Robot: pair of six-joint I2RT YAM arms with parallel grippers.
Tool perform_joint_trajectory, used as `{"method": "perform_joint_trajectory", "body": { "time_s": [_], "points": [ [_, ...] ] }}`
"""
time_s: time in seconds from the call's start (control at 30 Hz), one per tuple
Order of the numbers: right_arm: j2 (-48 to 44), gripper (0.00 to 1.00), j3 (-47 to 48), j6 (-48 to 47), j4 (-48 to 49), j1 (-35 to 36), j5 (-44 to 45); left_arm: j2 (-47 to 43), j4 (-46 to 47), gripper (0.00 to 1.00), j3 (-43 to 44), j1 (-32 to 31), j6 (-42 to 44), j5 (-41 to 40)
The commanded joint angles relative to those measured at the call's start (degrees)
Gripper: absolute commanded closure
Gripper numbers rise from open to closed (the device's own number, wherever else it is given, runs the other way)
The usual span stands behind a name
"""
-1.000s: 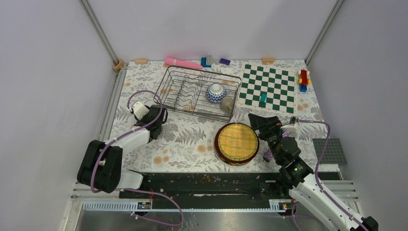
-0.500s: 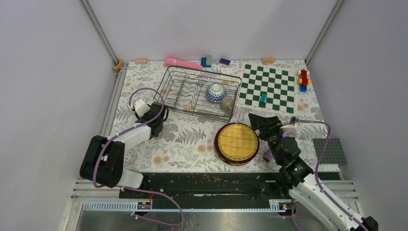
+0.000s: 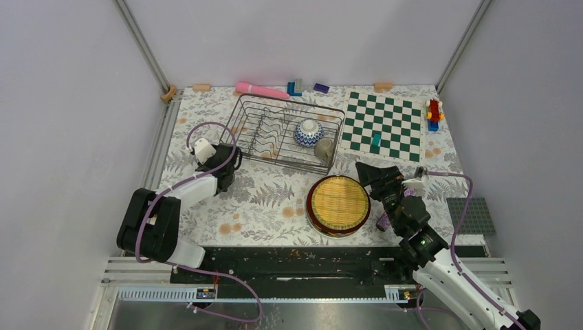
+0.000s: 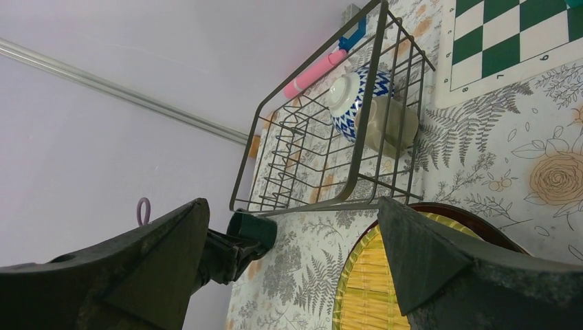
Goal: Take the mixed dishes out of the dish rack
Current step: Place the cup at the center of the board, then pick up the cup from the dish rack.
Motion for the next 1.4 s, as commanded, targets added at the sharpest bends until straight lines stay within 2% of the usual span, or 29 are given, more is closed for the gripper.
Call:
{"method": "perform_joint_trajectory", "body": {
  "time_s": [0.0,0.2,0.33,0.6,0.8,0.97,1.2,1.37],
  "points": [
    [-0.61,0.01,-0.05,0.51,0.50,-0.20,3.07,-0.83,2.62,0.69,2.51,0.30,0.51,-0.28],
    [-1.13,0.00,-0.12,0.77,0.12,-0.18,3.01,-1.64,2.69,0.64,2.27,0.25,0.98,0.25],
    [-1.59,0.00,0.04,0.65,-0.32,-0.23,3.07,-4.41,3.29,0.52,0.75,0.23,1.23,0.27],
    [-1.37,0.00,1.48,-0.92,-1.81,-0.16,2.85,-14.86,5.05,0.03,-3.94,0.26,2.60,1.71],
    [1.24,0.00,5.71,-5.61,-4.33,-0.19,1.35,-22.23,3.14,0.01,-5.08,0.20,4.28,5.63],
    [9.24,0.00,15.91,-16.44,-12.13,-0.15,-3.22,-31.03,5.03,0.01,-7.92,0.15,7.26,11.22],
    [33.92,0.00,39.83,-33.03,-31.22,-0.07,-16.83,-37.33,12.08,0.01,-10.77,0.03,12.84,25.87],
    [52.05,0.00,56.53,-40.64,-41.04,-0.08,-18.90,-36.86,12.01,0.01,-10.52,0.08,14.17,25.91]
  ]
}}
